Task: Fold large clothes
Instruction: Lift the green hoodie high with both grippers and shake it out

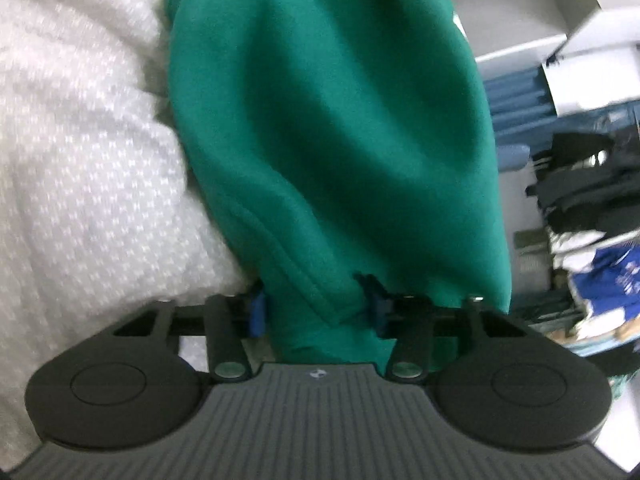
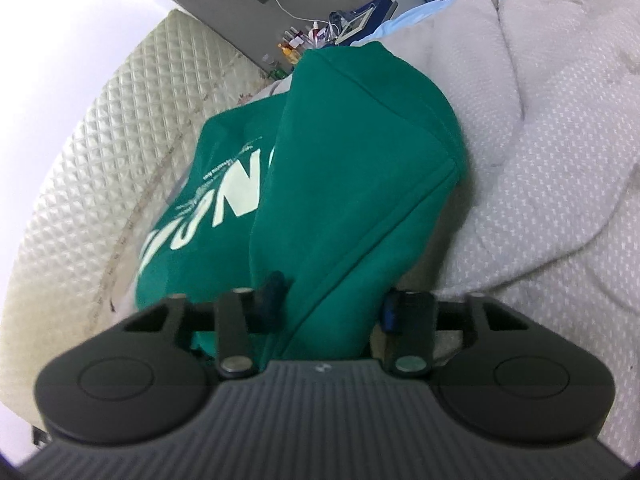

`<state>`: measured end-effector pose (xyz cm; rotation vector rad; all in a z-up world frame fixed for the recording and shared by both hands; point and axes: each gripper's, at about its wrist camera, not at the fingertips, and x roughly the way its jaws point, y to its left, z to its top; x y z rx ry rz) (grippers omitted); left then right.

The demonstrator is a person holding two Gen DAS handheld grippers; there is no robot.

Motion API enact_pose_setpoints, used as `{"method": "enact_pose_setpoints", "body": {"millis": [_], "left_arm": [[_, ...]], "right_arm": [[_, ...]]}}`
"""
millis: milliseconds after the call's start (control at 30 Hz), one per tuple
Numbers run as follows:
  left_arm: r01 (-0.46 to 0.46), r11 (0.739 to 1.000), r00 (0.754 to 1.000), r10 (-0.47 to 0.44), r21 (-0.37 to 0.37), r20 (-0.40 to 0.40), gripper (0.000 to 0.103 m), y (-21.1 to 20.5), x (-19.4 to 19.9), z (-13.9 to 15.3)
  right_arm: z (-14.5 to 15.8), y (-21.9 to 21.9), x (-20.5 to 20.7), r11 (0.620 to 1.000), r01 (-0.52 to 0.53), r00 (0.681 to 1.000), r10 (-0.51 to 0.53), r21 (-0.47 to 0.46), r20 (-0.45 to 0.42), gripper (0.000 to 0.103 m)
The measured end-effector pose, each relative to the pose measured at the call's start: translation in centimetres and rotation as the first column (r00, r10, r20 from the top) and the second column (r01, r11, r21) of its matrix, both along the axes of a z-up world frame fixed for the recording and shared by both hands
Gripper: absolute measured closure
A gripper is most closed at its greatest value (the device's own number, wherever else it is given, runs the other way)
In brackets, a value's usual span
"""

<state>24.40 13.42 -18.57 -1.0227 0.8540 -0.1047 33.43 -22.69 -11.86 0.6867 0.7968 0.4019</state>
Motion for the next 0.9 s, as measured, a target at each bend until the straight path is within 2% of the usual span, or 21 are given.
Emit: {"method": "enact_pose_setpoints", "body": {"millis": [33, 100, 200, 367, 500, 567, 633, 733, 833, 867, 900], "left_arm": [[0.006, 1.000, 1.000, -0.006, 0.017, 0.006, 0.062, 0.0, 0.0, 0.4], [0.008, 0.999, 0.999, -0.009, 0.032, 0.033, 0.072, 0.0, 0.0, 1.4], [0.001, 0.999, 0.994, -0.006, 0.050, 0.107, 0.078, 0.3, -0.6, 3.7], [-0.019, 1.000, 0.972, 0.019, 0.000, 0.234, 0.081, 1.5, -3.4, 7.4], [-0.040, 0.997, 0.940, 0.057, -0.059, 0.338, 0.084, 3.3, -6.0, 9.9], [-0.053, 0.994, 0.926, 0.083, -0.092, 0.369, 0.085, 4.1, -7.2, 10.7], [-0.058, 0.994, 0.929, 0.088, -0.094, 0.358, 0.085, 4.5, -8.0, 11.0], [-0.062, 0.992, 0.948, 0.092, -0.106, 0.305, 0.085, 4.8, -7.7, 10.0], [-0.068, 0.990, 0.959, 0.100, -0.127, 0.264, 0.084, 4.5, -6.7, 8.2], [-0.069, 0.989, 0.961, 0.101, -0.129, 0.256, 0.083, 4.6, -6.3, 7.5], [-0.073, 0.989, 0.965, 0.103, -0.131, 0.243, 0.080, 4.5, -6.2, 7.3]], "right_arm": [[0.1, 0.1, 0.0, 1.000, 0.002, 1.000, -0.002, -0.012, 0.003, 0.074], [0.5, 0.2, -0.1, 0.999, 0.008, 1.000, -0.008, -0.040, 0.015, 0.087], [1.3, 0.3, -0.5, 0.998, 0.002, 0.999, 0.001, -0.068, 0.048, 0.094], [2.8, -0.3, -1.5, 0.993, 0.043, 0.992, -0.029, -0.106, 0.124, 0.094], [2.7, -0.7, -1.4, 0.991, 0.077, 0.991, -0.064, -0.106, 0.117, 0.094], [2.6, -0.3, -1.3, 0.990, 0.081, 0.992, -0.068, -0.116, 0.108, 0.094], [2.3, 0.0, -1.4, 0.990, 0.086, 0.993, -0.075, -0.116, 0.094, 0.092], [1.6, 0.1, -1.1, 0.988, 0.096, 0.995, -0.091, -0.121, 0.043, 0.084], [0.7, -0.3, -1.0, 0.992, 0.099, 0.995, -0.100, -0.084, -0.016, 0.071], [0.5, -0.4, -1.1, 0.993, 0.101, 0.994, -0.103, -0.069, -0.036, 0.058], [0.4, -0.5, -1.3, 0.993, 0.105, 0.993, -0.108, -0.056, -0.051, 0.036]]}}
